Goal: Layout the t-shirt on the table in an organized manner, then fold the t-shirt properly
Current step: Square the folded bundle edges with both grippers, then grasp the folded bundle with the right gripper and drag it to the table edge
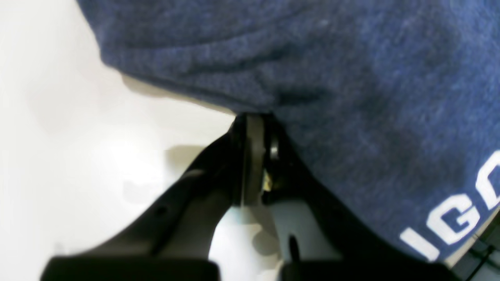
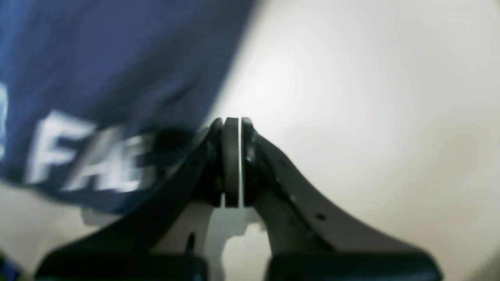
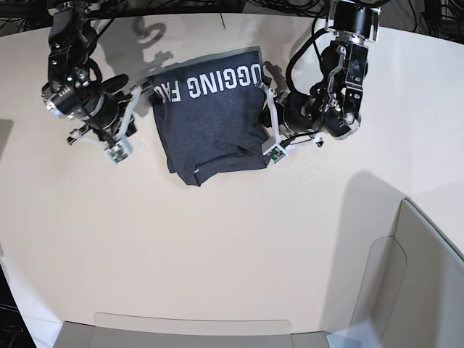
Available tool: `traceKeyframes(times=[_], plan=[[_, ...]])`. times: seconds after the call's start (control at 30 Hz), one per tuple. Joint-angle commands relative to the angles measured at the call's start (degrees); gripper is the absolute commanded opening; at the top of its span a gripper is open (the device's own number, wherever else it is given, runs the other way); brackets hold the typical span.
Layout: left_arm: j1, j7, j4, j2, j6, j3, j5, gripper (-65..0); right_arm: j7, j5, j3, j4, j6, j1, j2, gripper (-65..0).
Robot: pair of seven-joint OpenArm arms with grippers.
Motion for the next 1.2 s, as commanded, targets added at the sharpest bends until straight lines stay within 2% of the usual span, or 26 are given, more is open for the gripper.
traceKeyframes(times=[0.0, 0.07, 0.13, 0.3, 0.37, 0.5, 0.67, 0.73, 0.83, 0.97, 1.17], plan=[[-0.2, 0.6, 2.2, 0.5, 0.1, -1.6, 0.3, -65.0, 0.4, 0.0, 2.9, 0.7, 0.2, 2.4, -0.9, -65.0], [0.8, 0.8, 4.2, 1.4, 0.1, -4.3, 0.3, -65.0, 0.2, 0.0, 6.5, 0.5, 0.3, 4.6, -3.6, -65.0], [2.2, 0.8, 5.8, 1.4, 0.1, -6.0, 0.3, -65.0, 0.2, 0.5, 5.7, 0.5, 0.4, 6.8, -7.0, -65.0], [4.0, 0.8, 9.0, 1.1, 0.1, -9.3, 0.5, -65.0, 0.2, 2.8, -2.2, -0.9, 0.3, 7.3, -16.0, -65.0], [4.1, 0.8, 9.2, 1.1, 0.1, -11.2, 0.5, -65.0, 0.3, 2.8, -5.9, -1.0, 0.2, 5.8, -18.2, -65.0], [4.3, 0.8, 9.3, 1.0, 0.1, -15.7, 0.5, -65.0, 0.5, 2.7, -11.4, -1.6, 0.0, 2.3, -19.7, -65.0], [5.9, 0.8, 9.3, 1.0, -0.1, -17.7, 0.4, -65.0, 2.2, -1.1, -12.4, -9.2, 0.0, -0.4, -19.4, -65.0], [5.9, 0.8, 9.3, 1.0, -0.1, -17.8, 0.3, -65.0, 5.8, -3.1, -12.4, -15.2, 0.0, -0.8, -17.8, -65.0], [7.0, 0.8, 9.5, 0.6, -0.2, -17.8, 0.3, -65.0, 9.6, -4.2, -12.1, -21.7, 0.0, -0.9, -13.4, -65.0], [7.9, 0.6, 12.0, -0.1, -0.2, -17.4, 0.3, -65.0, 10.7, -4.0, -11.2, -22.8, 0.0, -2.8, -4.5, -65.0], [8.2, 0.4, 13.2, -0.1, -0.2, -17.6, 0.2, -65.0, 10.7, -4.1, -2.3, -22.7, 0.4, -7.3, 7.7, -65.0]])
